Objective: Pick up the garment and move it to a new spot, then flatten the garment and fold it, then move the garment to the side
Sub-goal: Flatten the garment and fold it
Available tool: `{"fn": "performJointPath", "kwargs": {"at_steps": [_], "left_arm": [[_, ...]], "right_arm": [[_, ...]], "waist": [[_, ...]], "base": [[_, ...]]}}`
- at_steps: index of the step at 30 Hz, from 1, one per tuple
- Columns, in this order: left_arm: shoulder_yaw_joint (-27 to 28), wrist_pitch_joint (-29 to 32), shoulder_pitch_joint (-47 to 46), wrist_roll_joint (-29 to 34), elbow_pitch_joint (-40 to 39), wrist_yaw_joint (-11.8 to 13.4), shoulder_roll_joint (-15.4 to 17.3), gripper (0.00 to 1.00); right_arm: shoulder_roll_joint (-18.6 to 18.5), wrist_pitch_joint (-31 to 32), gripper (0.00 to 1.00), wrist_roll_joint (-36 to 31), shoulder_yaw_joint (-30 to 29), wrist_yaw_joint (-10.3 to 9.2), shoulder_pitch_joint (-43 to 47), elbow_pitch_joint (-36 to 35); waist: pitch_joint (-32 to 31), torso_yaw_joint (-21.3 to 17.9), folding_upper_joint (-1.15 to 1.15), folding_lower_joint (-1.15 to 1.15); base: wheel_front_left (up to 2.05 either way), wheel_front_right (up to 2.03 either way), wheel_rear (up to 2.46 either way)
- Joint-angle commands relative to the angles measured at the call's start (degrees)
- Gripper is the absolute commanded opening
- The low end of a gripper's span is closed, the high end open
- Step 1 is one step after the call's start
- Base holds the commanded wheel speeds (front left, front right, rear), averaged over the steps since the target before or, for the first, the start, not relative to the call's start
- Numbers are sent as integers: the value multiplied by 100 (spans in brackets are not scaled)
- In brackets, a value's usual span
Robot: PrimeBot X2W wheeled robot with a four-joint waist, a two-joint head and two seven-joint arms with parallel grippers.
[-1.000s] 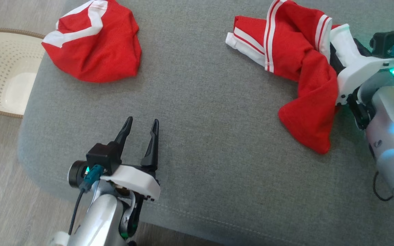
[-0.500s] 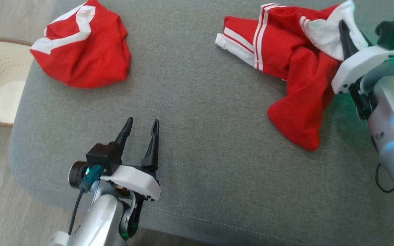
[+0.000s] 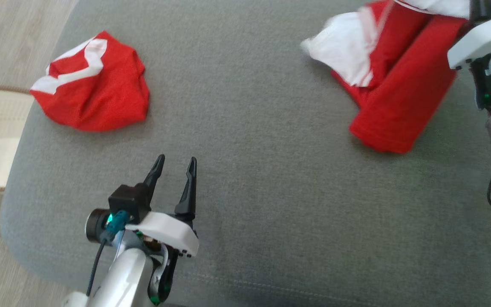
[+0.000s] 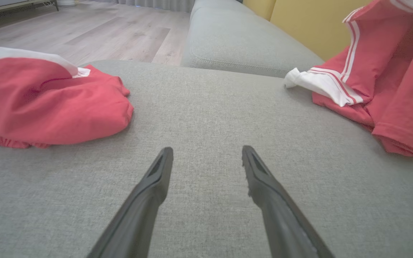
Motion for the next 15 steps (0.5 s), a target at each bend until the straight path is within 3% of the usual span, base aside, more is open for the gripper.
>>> {"fn": "performJointPath", "kwargs": {"at_steps": [1,2,4,6,8,15], "left_arm": [[163,-70,30,-32,-141,-39,48,100],[162,-70,46,-34,-130,-38,48,100],[159,-70,67,-47,-110,-47,48,100],[142,-70,80,-50,-98,-66,48,100],[132,-70,83,-50,-93,-73,48,100],[79,-70,92,-70,-81,-77,48,100]], "right_arm": [[-16,-61,33,-90,-25,42,77,-128],[-25,-61,38,-113,-81,42,133,-76],[-48,-61,36,-143,-234,42,269,60],[-92,-61,14,-199,-417,42,440,149],[-93,-62,9,-204,-517,42,554,186],[17,-62,12,-261,-1031,42,1446,122]], "waist": [[-117,-100,0,0],[-146,-124,0,0],[-192,-167,0,0],[-221,-204,0,0],[-228,-223,0,0],[-218,-338,0,0]], "base": [[0,0,0],[0,0,0],[0,0,0],[0,0,0],[0,0,0],[0,0,0]]}}
